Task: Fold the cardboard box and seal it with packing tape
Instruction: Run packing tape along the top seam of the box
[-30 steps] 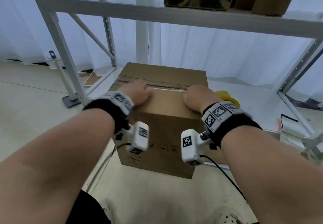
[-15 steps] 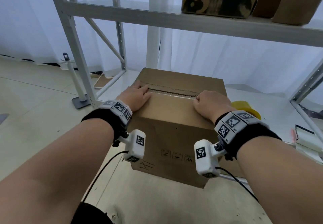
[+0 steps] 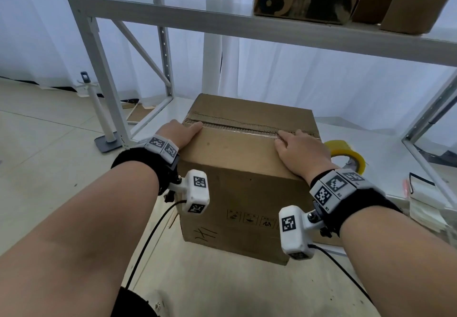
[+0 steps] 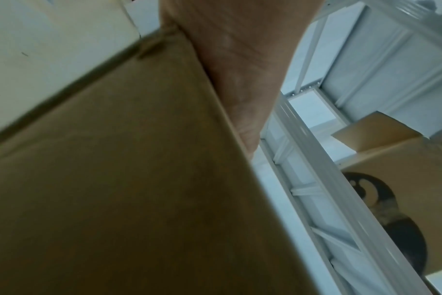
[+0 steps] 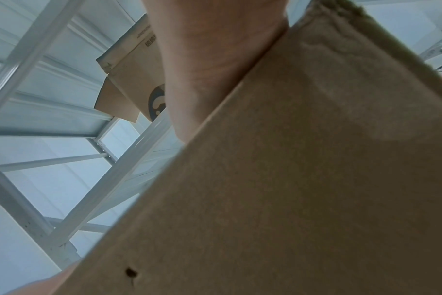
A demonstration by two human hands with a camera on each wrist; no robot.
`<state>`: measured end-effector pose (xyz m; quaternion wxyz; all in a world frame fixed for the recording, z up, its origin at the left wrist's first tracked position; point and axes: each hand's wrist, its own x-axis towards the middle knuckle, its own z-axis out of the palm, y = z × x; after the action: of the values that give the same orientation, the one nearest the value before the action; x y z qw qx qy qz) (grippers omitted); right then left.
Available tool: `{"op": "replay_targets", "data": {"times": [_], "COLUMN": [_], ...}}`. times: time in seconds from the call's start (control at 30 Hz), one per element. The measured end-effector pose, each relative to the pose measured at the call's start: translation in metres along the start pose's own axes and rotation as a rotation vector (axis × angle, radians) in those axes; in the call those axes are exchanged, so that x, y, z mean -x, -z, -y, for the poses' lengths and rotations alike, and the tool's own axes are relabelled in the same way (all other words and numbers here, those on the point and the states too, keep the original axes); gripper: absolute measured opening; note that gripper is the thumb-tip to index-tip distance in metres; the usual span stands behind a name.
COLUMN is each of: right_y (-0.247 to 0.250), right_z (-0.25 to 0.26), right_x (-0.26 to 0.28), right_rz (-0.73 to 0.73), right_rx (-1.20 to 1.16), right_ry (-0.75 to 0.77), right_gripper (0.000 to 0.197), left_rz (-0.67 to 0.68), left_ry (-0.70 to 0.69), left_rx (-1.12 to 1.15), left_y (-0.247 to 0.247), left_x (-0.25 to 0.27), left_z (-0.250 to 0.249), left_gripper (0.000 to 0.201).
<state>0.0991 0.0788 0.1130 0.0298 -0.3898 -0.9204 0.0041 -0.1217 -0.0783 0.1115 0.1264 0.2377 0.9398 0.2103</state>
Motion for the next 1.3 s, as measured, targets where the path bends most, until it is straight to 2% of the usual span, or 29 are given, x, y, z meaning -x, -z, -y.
{"op": "replay_targets", "data": {"times": [0.1,0.17,0.23,0.3,0.4,0.47,0.6,0.67,0.77,0.83,0.97,1.03,1.1,1.13,1.23,1.3], "right_y": [0.003,0.004,0.004,0.001,-0.002,0.0,0.017,0.023,0.023,0.024,0.03,0.032,0.037,0.039,0.039,0.034], "right_z": [-0.005,-0.008,-0.011,-0.015,-0.022,-0.025,-0.027,-0.027,-0.025,-0.023,-0.001,0.01,0.01,0.005,-0.021,-0.038], "right_x": [0.007,0.016,0.031,0.05,0.071,0.081,0.093,0.096,0.095,0.09,0.075,0.064,0.047,0.036,0.009,-0.009], "right_rz": [-0.004,-0.152,-0.316,-0.369,-0.324,-0.271,-0.226,-0.214,-0.143,-0.072,0.158,0.222,0.178,0.106,-0.122,-0.177], "right_rx": [-0.107,-0.172,-0.141,-0.098,-0.252,-0.442,-0.568,-0.627,-0.623,-0.626,-0.782,-0.715,-0.627,-0.581,-0.536,-0.536], "right_ry": [0.021,0.023,-0.002,-0.057,-0.171,-0.188,-0.207,-0.207,-0.169,-0.163,-0.077,-0.023,0.026,0.037,-0.018,-0.087], "right_gripper": [0.052,0.046,0.037,0.036,0.038,0.04,0.033,0.029,0.03,0.029,0.029,0.031,0.026,0.026,0.028,0.021], "left_rz": [-0.076,-0.086,-0.077,-0.068,-0.075,-0.104,-0.215,-0.298,-0.427,-0.378,0.027,0.101,0.097,0.086,0.066,0.032], "left_ry": [-0.006,-0.002,0.033,0.083,0.126,0.135,0.14,0.101,-0.044,-0.131,-0.165,-0.169,-0.172,-0.172,-0.14,-0.093], "left_rx": [-0.03,-0.03,-0.015,0.026,0.135,0.224,0.255,0.251,0.263,0.234,0.137,0.14,0.178,0.19,0.125,0.034], "left_y": [-0.001,-0.002,-0.005,-0.008,-0.012,-0.014,-0.003,0.01,0.024,0.023,-0.028,-0.057,-0.065,-0.063,-0.053,-0.049], "left_x": [0.015,0.025,0.04,0.06,0.083,0.093,0.101,0.099,0.092,0.085,0.07,0.066,0.061,0.054,0.038,0.028], "left_z": [0.002,0.005,0.011,0.016,0.017,0.013,0.004,-0.003,-0.021,-0.034,-0.057,-0.064,-0.07,-0.071,-0.074,-0.082], "left_gripper": [0.077,0.076,0.078,0.083,0.088,0.09,0.09,0.09,0.092,0.095,0.094,0.087,0.08,0.077,0.066,0.065]}}
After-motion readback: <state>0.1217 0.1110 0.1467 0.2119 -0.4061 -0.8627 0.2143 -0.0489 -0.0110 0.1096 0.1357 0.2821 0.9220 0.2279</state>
